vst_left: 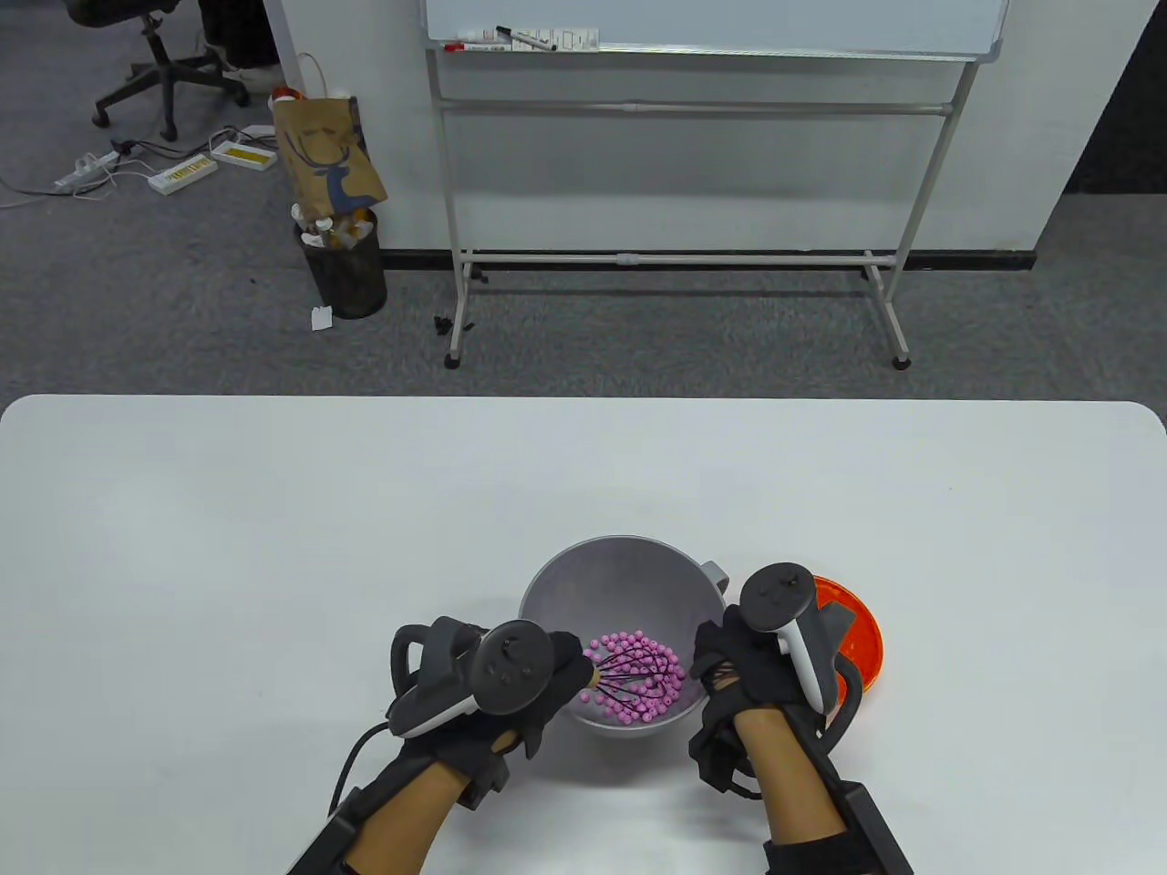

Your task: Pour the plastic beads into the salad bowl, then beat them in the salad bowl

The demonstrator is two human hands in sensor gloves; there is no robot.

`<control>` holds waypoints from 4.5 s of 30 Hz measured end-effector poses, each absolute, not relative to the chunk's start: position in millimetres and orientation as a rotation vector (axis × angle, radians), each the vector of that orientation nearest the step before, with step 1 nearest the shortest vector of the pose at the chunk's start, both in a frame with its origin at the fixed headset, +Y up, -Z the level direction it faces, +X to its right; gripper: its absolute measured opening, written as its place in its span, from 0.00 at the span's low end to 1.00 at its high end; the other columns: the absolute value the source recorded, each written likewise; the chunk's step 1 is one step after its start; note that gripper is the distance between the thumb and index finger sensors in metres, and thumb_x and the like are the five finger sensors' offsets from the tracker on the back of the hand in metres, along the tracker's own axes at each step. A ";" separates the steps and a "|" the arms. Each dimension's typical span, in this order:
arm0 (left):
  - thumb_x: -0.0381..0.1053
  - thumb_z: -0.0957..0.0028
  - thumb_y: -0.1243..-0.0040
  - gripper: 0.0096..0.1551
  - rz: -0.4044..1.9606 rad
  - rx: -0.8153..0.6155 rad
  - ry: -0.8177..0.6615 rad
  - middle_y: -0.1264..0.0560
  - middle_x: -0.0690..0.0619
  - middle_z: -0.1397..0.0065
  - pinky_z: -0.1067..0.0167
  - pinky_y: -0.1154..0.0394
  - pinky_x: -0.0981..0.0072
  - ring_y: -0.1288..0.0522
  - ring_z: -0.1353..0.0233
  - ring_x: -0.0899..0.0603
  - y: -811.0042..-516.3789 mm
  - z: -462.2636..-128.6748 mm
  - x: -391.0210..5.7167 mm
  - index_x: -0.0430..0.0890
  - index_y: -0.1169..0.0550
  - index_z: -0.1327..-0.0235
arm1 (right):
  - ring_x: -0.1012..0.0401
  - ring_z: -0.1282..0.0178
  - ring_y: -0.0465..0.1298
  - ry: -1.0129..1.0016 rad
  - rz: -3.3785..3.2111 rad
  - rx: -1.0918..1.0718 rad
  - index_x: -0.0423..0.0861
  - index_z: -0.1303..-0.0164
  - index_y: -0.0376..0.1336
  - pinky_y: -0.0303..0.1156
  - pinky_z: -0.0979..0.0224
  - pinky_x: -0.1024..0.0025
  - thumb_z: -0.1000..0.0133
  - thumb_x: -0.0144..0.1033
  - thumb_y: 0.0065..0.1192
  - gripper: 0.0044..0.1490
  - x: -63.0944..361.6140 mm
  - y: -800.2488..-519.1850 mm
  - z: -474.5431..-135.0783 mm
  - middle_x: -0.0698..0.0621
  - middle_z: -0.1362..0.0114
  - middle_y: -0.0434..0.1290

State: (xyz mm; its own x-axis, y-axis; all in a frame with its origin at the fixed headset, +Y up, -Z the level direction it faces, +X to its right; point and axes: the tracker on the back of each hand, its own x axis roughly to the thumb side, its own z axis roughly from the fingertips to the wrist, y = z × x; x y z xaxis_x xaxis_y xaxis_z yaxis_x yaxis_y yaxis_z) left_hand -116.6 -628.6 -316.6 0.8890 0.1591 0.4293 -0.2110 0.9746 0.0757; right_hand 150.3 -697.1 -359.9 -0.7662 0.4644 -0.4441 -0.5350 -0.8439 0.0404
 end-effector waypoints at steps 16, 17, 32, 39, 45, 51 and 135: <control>0.67 0.54 0.31 0.23 -0.003 0.224 -0.341 0.13 0.61 0.83 0.50 0.17 0.56 0.15 0.80 0.55 -619.2 -317.9 -129.1 0.56 0.11 0.54 | 0.62 0.84 0.84 0.220 2.525 -0.578 0.42 0.40 0.71 0.80 0.66 0.64 0.46 0.52 0.65 0.32 150.1 -697.5 -359.9 0.51 0.64 0.85; 0.67 0.54 0.31 0.23 -0.013 0.205 -0.340 0.13 0.61 0.83 0.50 0.17 0.56 0.16 0.80 0.55 -616.1 -317.1 -128.8 0.56 0.11 0.54 | 0.62 0.84 0.84 0.219 2.526 -0.578 0.42 0.40 0.71 0.80 0.66 0.64 0.46 0.52 0.65 0.32 150.0 -697.5 -359.8 0.51 0.64 0.85; 0.67 0.50 0.35 0.23 0.188 0.121 -0.450 0.14 0.62 0.82 0.50 0.17 0.57 0.15 0.79 0.56 -624.6 -313.2 -112.9 0.54 0.11 0.52 | 0.62 0.84 0.84 0.218 2.525 -0.577 0.42 0.41 0.71 0.80 0.66 0.64 0.46 0.52 0.65 0.32 150.2 -697.8 -359.8 0.51 0.64 0.85; 0.68 0.51 0.35 0.25 0.154 0.203 -0.335 0.13 0.62 0.80 0.50 0.17 0.56 0.15 0.78 0.56 -636.3 -322.9 -123.5 0.55 0.13 0.49 | 0.62 0.84 0.84 0.216 2.519 -0.574 0.42 0.41 0.71 0.80 0.66 0.64 0.46 0.52 0.65 0.32 150.5 -698.2 -359.7 0.51 0.64 0.85; 0.67 0.53 0.32 0.25 0.074 0.251 -0.293 0.13 0.61 0.82 0.51 0.17 0.56 0.15 0.79 0.55 -627.5 -322.6 -130.4 0.56 0.13 0.49 | 0.62 0.84 0.84 0.217 2.520 -0.574 0.42 0.41 0.71 0.80 0.66 0.64 0.46 0.52 0.65 0.32 150.6 -698.1 -359.6 0.51 0.64 0.85; 0.67 0.53 0.30 0.23 0.003 0.173 -0.300 0.13 0.61 0.83 0.51 0.17 0.56 0.15 0.80 0.54 -612.5 -315.0 -127.8 0.55 0.11 0.54 | 0.62 0.84 0.84 0.215 2.518 -0.575 0.42 0.41 0.71 0.80 0.66 0.64 0.46 0.52 0.65 0.32 150.7 -698.2 -359.4 0.51 0.64 0.85; 0.67 0.52 0.34 0.25 0.126 0.212 -0.402 0.13 0.62 0.82 0.52 0.16 0.57 0.16 0.80 0.55 -628.8 -309.8 -106.0 0.54 0.12 0.51 | 0.62 0.84 0.84 0.216 2.522 -0.581 0.42 0.41 0.71 0.80 0.66 0.64 0.46 0.52 0.65 0.32 150.2 -697.6 -359.2 0.50 0.64 0.85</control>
